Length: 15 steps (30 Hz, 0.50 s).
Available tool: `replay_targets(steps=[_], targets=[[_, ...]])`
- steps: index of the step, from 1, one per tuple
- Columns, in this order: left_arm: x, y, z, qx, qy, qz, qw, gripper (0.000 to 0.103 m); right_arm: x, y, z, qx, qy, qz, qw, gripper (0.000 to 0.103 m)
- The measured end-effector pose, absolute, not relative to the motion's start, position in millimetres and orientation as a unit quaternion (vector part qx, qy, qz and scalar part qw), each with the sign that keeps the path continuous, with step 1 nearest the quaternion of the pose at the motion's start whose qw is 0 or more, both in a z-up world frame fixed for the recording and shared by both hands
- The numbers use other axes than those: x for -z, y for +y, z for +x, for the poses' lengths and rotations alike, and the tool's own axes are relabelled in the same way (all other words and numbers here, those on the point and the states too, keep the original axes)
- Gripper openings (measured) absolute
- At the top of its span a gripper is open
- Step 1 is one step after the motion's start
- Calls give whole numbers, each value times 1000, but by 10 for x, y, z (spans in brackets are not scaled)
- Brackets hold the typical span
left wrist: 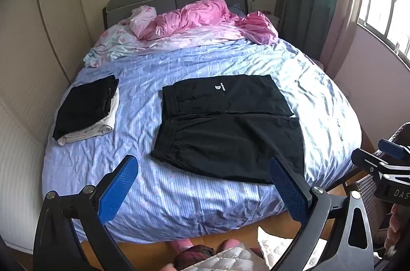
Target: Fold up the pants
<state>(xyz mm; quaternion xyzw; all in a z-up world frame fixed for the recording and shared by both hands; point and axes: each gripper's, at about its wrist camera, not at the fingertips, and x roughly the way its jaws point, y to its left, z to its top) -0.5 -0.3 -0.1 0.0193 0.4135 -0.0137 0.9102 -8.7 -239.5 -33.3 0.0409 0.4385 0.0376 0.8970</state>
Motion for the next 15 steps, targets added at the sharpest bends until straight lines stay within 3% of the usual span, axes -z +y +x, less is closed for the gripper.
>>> replay_targets(steps=[15], targets=[[-97,-30,100,15,411,16,911,103,335,-2413,-90,-35,437,37,898,103]])
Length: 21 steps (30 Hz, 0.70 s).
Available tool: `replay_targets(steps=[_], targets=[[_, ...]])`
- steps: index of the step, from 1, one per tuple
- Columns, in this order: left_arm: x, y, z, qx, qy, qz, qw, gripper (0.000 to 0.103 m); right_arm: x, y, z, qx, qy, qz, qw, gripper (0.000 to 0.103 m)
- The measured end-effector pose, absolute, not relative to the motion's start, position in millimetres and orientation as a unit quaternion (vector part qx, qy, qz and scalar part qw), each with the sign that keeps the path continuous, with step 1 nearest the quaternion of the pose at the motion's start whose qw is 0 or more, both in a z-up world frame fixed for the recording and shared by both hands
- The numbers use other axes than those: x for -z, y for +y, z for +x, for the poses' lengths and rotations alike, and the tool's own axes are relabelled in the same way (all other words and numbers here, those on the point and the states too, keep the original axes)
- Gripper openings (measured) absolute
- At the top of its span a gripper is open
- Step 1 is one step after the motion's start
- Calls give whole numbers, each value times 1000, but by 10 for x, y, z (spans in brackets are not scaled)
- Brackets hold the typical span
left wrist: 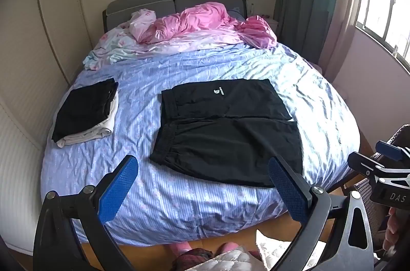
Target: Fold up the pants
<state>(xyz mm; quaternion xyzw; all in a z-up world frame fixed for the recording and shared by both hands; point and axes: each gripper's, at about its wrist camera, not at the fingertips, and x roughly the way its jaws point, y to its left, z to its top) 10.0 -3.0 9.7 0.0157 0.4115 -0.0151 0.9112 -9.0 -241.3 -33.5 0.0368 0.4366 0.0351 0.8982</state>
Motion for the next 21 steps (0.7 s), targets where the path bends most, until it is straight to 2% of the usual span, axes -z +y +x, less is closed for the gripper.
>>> replay_targets(steps=[21], targets=[[-117,37,5,14,397,14,918,103,324,-2385,-109,-37,433,35,900,103]])
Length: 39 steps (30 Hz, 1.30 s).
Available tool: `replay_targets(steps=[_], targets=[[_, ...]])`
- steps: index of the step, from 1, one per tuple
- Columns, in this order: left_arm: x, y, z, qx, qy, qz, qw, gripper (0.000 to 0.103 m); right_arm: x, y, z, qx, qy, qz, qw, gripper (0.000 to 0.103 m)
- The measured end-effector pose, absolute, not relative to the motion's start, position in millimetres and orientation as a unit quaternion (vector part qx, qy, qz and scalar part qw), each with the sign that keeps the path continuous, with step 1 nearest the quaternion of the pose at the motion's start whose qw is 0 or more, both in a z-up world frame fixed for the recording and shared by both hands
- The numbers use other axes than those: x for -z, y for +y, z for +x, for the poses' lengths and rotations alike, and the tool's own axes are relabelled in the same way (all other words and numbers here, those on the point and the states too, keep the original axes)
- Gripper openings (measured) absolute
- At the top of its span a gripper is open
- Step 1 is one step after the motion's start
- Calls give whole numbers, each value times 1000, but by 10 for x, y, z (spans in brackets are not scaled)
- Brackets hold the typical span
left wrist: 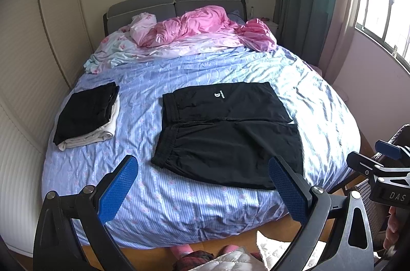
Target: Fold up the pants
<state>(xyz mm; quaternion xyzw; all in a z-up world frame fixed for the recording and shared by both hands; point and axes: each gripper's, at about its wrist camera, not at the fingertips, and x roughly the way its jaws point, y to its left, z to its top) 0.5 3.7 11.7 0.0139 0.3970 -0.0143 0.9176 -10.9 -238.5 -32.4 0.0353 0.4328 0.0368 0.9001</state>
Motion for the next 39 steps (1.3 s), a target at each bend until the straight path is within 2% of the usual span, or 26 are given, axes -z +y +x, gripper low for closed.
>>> replay_targets(steps=[39], targets=[[-140,-22,0,13,393,18,919,103,321,-2374,-91,-39,432,36,900,103]])
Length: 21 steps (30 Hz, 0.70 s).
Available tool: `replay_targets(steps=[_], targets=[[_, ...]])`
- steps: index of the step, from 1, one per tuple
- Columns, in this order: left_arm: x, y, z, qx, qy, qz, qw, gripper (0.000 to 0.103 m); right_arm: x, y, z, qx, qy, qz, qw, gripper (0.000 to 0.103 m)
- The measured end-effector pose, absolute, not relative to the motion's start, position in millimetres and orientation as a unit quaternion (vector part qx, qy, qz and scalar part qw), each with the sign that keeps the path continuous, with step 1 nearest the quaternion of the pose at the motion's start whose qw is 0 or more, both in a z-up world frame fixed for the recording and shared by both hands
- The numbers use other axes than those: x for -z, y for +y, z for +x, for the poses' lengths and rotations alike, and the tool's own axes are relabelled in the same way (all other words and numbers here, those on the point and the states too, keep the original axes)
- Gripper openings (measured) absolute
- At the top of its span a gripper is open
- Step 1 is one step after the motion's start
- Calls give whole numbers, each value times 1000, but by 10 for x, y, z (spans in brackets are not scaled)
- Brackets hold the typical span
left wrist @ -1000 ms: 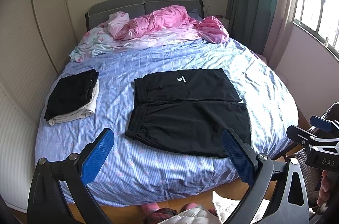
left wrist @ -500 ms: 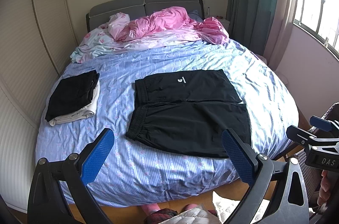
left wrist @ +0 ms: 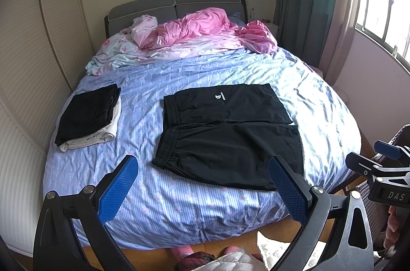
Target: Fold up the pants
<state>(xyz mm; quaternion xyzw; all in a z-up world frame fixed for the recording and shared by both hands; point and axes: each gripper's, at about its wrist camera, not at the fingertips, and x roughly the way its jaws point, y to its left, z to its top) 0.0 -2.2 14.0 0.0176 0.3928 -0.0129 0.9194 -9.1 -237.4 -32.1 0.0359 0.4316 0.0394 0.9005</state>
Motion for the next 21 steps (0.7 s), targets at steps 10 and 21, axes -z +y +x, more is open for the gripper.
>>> replay_targets(steps=[10,21], targets=[[-143,-12,-4,13,393,17,919,103,302,-2327,-107,-40,433,35,900,103],[-19,58,48,10,412,12,911,103,449,-2310,-33,-45,456,39,888,103]])
